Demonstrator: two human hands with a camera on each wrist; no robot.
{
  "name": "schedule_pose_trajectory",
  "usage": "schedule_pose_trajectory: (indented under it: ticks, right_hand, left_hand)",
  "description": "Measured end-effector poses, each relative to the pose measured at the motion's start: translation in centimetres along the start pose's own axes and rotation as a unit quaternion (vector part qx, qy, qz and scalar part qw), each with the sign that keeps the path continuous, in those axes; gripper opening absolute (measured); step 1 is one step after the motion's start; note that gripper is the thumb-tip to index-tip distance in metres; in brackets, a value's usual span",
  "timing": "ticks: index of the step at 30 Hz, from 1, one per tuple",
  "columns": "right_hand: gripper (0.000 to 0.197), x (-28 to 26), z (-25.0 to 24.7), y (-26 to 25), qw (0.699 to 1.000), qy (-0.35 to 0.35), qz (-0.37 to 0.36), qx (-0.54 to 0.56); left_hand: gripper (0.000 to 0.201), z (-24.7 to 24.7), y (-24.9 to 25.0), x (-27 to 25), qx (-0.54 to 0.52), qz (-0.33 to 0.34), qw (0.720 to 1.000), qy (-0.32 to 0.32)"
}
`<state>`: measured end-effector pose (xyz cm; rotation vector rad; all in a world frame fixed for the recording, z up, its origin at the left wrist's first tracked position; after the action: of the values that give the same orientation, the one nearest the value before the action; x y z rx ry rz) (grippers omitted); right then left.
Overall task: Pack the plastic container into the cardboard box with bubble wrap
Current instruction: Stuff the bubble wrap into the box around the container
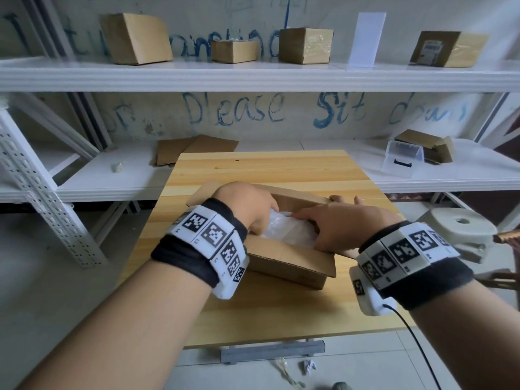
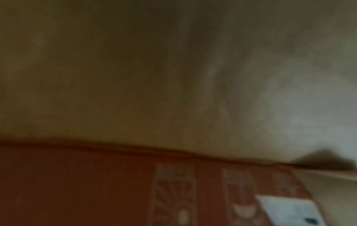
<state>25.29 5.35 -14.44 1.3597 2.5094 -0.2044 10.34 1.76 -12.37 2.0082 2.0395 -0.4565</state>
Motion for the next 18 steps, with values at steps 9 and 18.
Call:
schedule_pose_trajectory:
  ticks: [9,18]
  right_hand:
    - [0.071,-0.1,0.1,0.0,1.0,0.002,-0.006,0.005]
    - [0.067,0.4,0.2,0.8,0.998,0.002,-0.024,0.053]
  left_hand:
    - [0.057,0.8,-2.0,-1.7,-0.025,0.026,0.998,0.053]
    - [0.016,2.2,-7.0,-4.6,-0.186,0.018,0.962,0.2]
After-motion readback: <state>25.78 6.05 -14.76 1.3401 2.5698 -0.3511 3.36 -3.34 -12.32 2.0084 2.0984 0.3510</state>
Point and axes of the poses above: each hand's wrist, its own x-axis towards the middle knuckle, its own z-axis out of the palm, y = z × x, the point moved 3 cm from there along x, towards the middle knuckle, and after that the axes turned 3 degrees about z, right-handed, at the moved point
